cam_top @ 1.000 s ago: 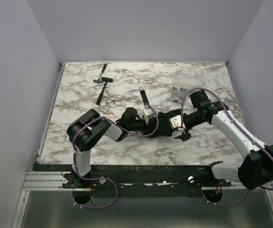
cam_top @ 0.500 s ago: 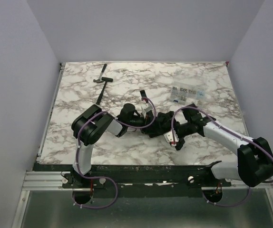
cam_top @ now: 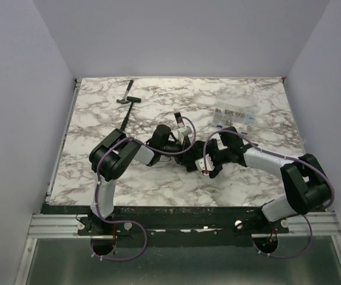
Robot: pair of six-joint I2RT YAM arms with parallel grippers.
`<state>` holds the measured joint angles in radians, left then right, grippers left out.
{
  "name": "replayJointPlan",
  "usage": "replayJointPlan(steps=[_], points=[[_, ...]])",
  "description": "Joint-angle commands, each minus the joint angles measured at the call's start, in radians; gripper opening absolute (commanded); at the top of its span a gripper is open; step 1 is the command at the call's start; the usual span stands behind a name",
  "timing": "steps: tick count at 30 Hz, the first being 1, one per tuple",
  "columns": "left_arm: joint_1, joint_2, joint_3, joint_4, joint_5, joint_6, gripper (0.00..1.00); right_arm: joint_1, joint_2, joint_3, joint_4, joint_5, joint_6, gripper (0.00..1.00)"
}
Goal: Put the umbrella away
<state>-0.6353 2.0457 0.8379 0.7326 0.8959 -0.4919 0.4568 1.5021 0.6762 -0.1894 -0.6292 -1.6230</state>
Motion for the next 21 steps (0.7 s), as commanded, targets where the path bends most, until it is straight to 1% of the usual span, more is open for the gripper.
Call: replayJointPlan(steps=[1, 3, 4, 6, 7, 9, 10, 12, 13, 14, 18, 20, 21], points=[[-0.031, 0.116, -0.075, -0.434, -0.015, 0.064, 0.04, 0.031, 0.148, 0.024, -0.09, 0.246, -0.001, 0.69], [-0.029, 0.084, -0.092, -0.404, -0.023, 0.049, 0.1, 0.047, 0.191, 0.064, -0.191, 0.269, 0.009, 0.54], [-0.024, 0.062, -0.106, -0.38, -0.028, 0.037, 0.13, 0.054, 0.212, 0.082, -0.241, 0.276, 0.016, 0.49], [-0.013, 0.001, -0.142, -0.311, -0.044, 0.007, 0.23, 0.06, 0.237, 0.118, -0.334, 0.265, 0.035, 0.41], [-0.007, -0.043, -0.165, -0.261, -0.056, -0.012, 0.29, 0.064, 0.246, 0.126, -0.373, 0.264, 0.044, 0.39], [0.001, -0.134, -0.203, -0.189, -0.099, -0.024, 0.38, 0.08, 0.271, 0.152, -0.437, 0.265, 0.088, 0.36], [0.003, -0.189, -0.218, -0.16, -0.132, -0.024, 0.45, 0.084, 0.285, 0.17, -0.476, 0.259, 0.102, 0.34], [0.004, -0.296, -0.242, -0.145, -0.206, 0.016, 0.51, 0.092, 0.312, 0.209, -0.551, 0.238, 0.147, 0.31], [0.005, -0.347, -0.261, -0.14, -0.255, 0.038, 0.57, 0.092, 0.328, 0.227, -0.583, 0.218, 0.156, 0.28], [0.004, -0.408, -0.285, -0.131, -0.304, 0.064, 0.66, 0.095, 0.338, 0.239, -0.612, 0.206, 0.173, 0.27], [0.003, -0.62, -0.404, -0.093, -0.481, 0.178, 0.81, 0.101, 0.388, 0.273, -0.662, 0.168, 0.27, 0.26], [0.004, -0.722, -0.497, -0.026, -0.557, 0.216, 0.98, 0.101, 0.419, 0.295, -0.697, 0.138, 0.317, 0.25], [0.004, -0.769, -0.548, 0.033, -0.579, 0.222, 0.99, 0.101, 0.435, 0.307, -0.725, 0.121, 0.334, 0.25]])
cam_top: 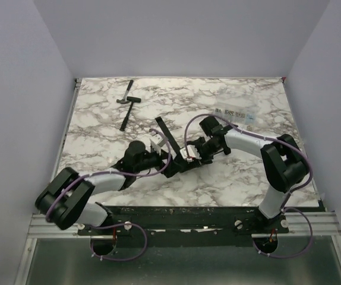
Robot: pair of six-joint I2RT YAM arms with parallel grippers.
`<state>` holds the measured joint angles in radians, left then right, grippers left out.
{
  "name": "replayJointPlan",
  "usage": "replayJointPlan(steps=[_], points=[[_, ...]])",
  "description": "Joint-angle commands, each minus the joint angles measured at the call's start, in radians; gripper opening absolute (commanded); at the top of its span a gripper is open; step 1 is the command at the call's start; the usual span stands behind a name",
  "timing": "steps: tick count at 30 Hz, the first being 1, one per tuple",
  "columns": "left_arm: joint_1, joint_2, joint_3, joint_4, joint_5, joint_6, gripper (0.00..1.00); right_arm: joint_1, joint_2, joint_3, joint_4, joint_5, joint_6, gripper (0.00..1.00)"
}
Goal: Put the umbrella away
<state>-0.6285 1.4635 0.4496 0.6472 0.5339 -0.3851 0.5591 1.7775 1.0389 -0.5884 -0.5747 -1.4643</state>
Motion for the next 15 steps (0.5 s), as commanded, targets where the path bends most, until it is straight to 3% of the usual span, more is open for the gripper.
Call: replayJointPlan(steps=[1, 2, 3, 6, 8, 11, 15], points=[[-0.001, -0.217, -0.232, 0.188, -0.274, 0.089, 0.99, -0.001, 0.184, -0.042, -0.346, 0.05, 0.194, 0.24], [0.004, -0.229, -0.287, 0.276, -0.342, 0.018, 0.99, -0.001, 0.205, -0.028, -0.372, 0.038, 0.204, 0.23], [0.022, -0.232, -0.336, 0.339, -0.299, 0.005, 0.99, -0.001, 0.227, -0.022, -0.385, 0.028, 0.211, 0.22], [0.032, -0.192, -0.373, 0.429, -0.11, 0.101, 0.89, -0.001, 0.274, -0.003, -0.393, 0.023, 0.251, 0.22], [-0.022, -0.151, -0.395, 0.505, -0.101, 0.172, 0.83, 0.002, 0.298, 0.013, -0.395, 0.019, 0.273, 0.22], [-0.213, -0.097, -0.405, 0.584, -0.237, 0.365, 0.83, 0.017, 0.327, 0.042, -0.396, 0.032, 0.306, 0.22], [-0.412, -0.036, -0.333, 0.504, -0.497, 0.572, 0.84, 0.043, 0.335, 0.057, -0.384, 0.056, 0.331, 0.22]])
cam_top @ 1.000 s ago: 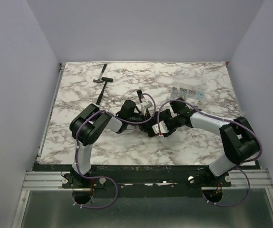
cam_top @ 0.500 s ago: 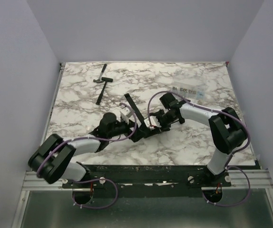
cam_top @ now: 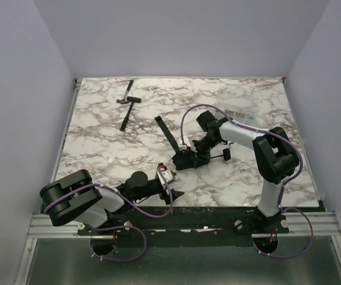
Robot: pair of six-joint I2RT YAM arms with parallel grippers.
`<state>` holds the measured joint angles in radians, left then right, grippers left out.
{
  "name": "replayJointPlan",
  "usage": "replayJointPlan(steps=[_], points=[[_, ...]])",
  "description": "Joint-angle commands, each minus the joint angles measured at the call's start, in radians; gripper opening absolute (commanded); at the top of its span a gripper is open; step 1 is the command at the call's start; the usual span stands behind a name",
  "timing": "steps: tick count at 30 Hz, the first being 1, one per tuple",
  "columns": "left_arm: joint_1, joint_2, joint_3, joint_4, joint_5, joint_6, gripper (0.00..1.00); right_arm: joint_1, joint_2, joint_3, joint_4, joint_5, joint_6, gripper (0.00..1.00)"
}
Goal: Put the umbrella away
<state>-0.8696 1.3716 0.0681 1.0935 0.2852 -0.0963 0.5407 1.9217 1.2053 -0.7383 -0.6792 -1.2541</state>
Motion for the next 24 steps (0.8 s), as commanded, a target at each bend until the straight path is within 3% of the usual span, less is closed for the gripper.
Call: replayJointPlan(steps=[1, 6, 11, 24], points=[[-0.206, 0.075, 0.061, 0.064, -0.304, 0.322, 0.84, 0.069, 0.194, -0.106, -0.239, 0.161, 0.122, 0.22], [-0.337, 0.195, 0.111, 0.128, -0.557, 0.552, 0.84, 0.085, 0.221, -0.088, -0.269, 0.177, 0.106, 0.22], [-0.366, 0.263, 0.137, 0.197, -0.655, 0.637, 0.84, 0.094, 0.233, -0.08, -0.294, 0.202, 0.091, 0.22], [-0.325, 0.347, 0.222, 0.163, -0.624, 0.677, 0.81, 0.16, 0.215, -0.087, -0.337, 0.197, 0.073, 0.23]])
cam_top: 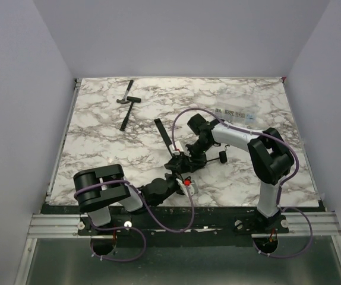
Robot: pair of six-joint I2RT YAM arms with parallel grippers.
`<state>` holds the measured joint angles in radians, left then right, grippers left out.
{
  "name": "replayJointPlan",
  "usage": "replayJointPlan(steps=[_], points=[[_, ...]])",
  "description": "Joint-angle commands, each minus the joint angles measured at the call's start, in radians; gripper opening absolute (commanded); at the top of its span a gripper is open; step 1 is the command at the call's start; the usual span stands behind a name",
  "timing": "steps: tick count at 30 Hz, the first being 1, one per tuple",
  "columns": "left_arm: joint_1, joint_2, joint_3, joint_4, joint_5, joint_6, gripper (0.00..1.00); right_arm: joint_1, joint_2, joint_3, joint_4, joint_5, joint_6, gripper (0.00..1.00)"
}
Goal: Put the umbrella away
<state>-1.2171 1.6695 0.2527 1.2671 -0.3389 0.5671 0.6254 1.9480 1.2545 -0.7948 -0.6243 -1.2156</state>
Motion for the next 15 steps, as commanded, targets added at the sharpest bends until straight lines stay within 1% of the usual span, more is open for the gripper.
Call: replayJointPlan(steps=[1, 5, 11, 13, 14, 15], points=[[0.03, 0.059, 0.044, -0.014, 0.006, 0.011, 0.8, 0.076, 0.186, -0.136, -0.289, 0.135, 0.029, 0.23], [0.06, 0.089, 0.061, -0.054, 0.041, -0.002, 0.75, 0.076, 0.19, -0.129, -0.334, 0.112, -0.004, 0.23], [0.073, 0.132, 0.059, -0.108, 0.085, -0.06, 0.65, 0.076, 0.185, -0.13, -0.34, 0.124, -0.022, 0.25], [0.074, 0.161, 0.066, -0.128, 0.097, -0.081, 0.6, 0.076, 0.183, -0.123, -0.345, 0.11, -0.025, 0.27], [0.074, 0.172, 0.073, -0.149, 0.105, -0.092, 0.54, 0.076, 0.181, -0.118, -0.346, 0.1, -0.025, 0.28], [0.074, 0.181, 0.086, -0.177, 0.116, -0.115, 0.44, 0.076, 0.176, -0.115, -0.344, 0.091, -0.025, 0.3]])
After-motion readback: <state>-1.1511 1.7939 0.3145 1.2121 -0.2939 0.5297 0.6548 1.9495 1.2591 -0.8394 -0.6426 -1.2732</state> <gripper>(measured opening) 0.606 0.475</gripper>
